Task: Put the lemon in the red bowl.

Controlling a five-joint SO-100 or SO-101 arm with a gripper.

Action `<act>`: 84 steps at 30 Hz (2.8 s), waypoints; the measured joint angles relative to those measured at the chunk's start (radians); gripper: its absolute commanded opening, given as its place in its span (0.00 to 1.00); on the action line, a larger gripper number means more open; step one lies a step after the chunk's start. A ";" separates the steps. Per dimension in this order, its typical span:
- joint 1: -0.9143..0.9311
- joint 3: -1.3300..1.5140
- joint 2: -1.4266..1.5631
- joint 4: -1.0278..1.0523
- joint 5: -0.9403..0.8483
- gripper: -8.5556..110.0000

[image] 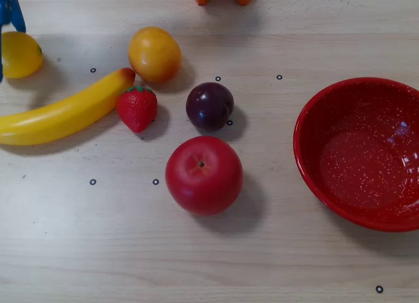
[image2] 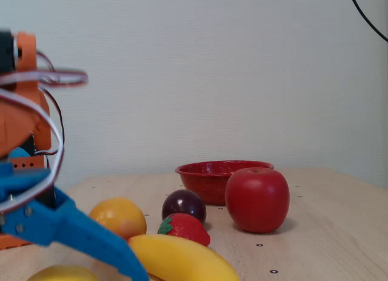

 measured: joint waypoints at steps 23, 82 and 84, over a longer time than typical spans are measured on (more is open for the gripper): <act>0.009 0.003 -0.043 -0.069 -0.003 0.51; 0.023 -0.002 -0.021 -0.017 -0.011 0.07; 0.034 0.000 -0.014 0.032 -0.057 0.07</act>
